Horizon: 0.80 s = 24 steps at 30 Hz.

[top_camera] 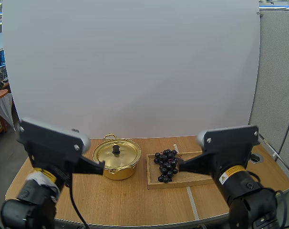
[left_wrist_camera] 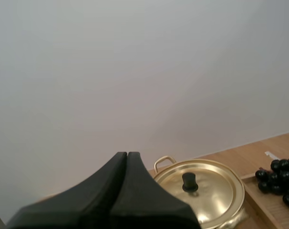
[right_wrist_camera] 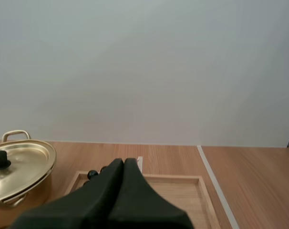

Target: Open the pot, put the pineapple inside, and close it

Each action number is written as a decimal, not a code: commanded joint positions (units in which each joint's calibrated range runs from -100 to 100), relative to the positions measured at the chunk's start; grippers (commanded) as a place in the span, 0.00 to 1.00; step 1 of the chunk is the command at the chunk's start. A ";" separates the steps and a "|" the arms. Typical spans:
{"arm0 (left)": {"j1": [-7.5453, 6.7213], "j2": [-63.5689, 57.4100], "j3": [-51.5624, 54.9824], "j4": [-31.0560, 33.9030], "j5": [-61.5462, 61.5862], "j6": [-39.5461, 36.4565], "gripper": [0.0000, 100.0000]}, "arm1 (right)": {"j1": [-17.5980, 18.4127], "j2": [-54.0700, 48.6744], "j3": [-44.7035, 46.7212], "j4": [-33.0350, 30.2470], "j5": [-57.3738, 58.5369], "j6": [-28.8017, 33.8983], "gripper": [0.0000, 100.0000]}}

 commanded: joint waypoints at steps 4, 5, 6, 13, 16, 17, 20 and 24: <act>0.06 -0.22 19.00 0.63 -18.83 0.60 0.00 | -0.20 -0.42 10.26 -0.34 -1.64 -0.29 0.00; 0.06 -0.22 20.12 0.63 -18.83 0.13 0.00 | -0.20 -0.42 10.72 -0.34 -1.64 -0.29 0.00; 0.06 -0.22 20.57 0.63 -18.83 -0.20 0.00 | -0.20 -0.42 10.94 -0.34 -1.64 -0.29 0.00; 0.06 -0.22 21.84 0.63 -12.95 -9.35 0.00 | -0.20 -0.42 13.80 -0.34 -0.86 -0.29 0.00; 0.06 -0.22 21.84 0.63 -12.79 -13.26 0.00 | -0.20 -0.42 16.09 -0.34 -0.86 -0.29 0.00; 0.06 -0.22 21.84 0.63 -12.41 -13.67 0.00 | -0.20 -0.42 16.09 -0.34 -0.68 -0.29 0.00; 0.06 -0.22 21.84 0.63 -10.39 -13.90 0.00 | -0.20 -0.42 16.09 -0.23 4.24 -0.29 0.00; 0.06 -0.22 21.84 0.63 -4.30 -14.11 0.00 | -0.20 -0.42 16.09 -0.23 4.24 -0.29 0.00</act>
